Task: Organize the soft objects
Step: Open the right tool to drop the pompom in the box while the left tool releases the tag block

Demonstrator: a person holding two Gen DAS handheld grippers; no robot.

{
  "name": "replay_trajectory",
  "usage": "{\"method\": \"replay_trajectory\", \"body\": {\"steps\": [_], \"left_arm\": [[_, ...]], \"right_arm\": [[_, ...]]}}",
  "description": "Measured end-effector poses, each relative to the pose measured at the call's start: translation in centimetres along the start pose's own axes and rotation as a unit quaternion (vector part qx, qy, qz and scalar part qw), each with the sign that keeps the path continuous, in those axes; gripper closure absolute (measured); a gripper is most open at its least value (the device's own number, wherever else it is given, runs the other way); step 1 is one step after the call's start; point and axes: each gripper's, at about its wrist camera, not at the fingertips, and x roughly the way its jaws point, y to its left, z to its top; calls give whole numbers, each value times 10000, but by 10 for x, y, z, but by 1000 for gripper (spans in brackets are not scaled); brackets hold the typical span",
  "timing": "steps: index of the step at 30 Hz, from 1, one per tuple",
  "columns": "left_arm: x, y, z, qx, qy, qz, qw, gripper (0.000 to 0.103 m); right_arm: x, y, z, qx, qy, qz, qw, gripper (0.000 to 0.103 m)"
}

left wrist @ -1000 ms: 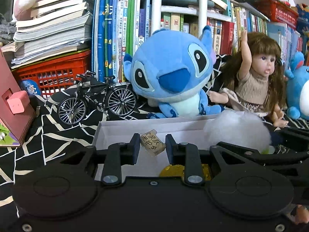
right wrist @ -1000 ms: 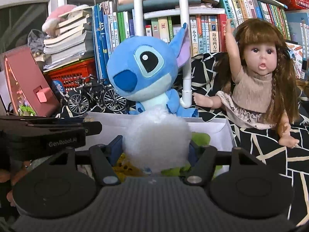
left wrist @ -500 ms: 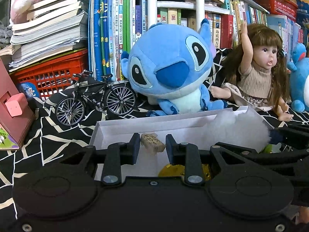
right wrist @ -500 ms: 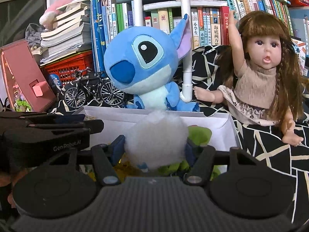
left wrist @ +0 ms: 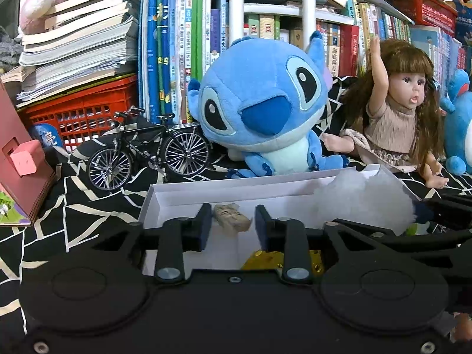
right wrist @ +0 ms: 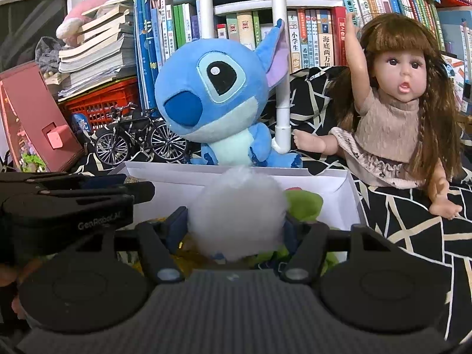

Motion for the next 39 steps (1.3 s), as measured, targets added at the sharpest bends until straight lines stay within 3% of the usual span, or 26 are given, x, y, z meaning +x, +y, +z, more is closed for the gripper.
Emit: {"method": "replay_trajectory", "body": {"steps": [1, 6, 10, 12, 23, 39], "left_arm": [[-1, 1, 0, -42, 3, 54, 10000, 57], [-9, 6, -1, -143, -62, 29, 9999, 47], [-21, 7, 0, -180, -97, 104, 9997, 26], [-28, 7, 1, -238, -85, 137, 9996, 21], [-79, -4, -6, -161, -165, -26, 9997, 18], [-133, -13, -61, -87, 20, -353, 9993, 13]], "right_arm": [[-1, -1, 0, 28, -7, 3, 10000, 27], [-7, -3, -1, 131, -60, 3, 9999, 21], [-18, -1, -1, 32, -154, -31, 9999, 18], [-26, -1, 0, 48, -226, -15, 9997, 17], [-76, 3, -5, -135, -451, 58, 9989, 14], [-135, 15, -41, -458, -604, 61, 9971, 8]]}}
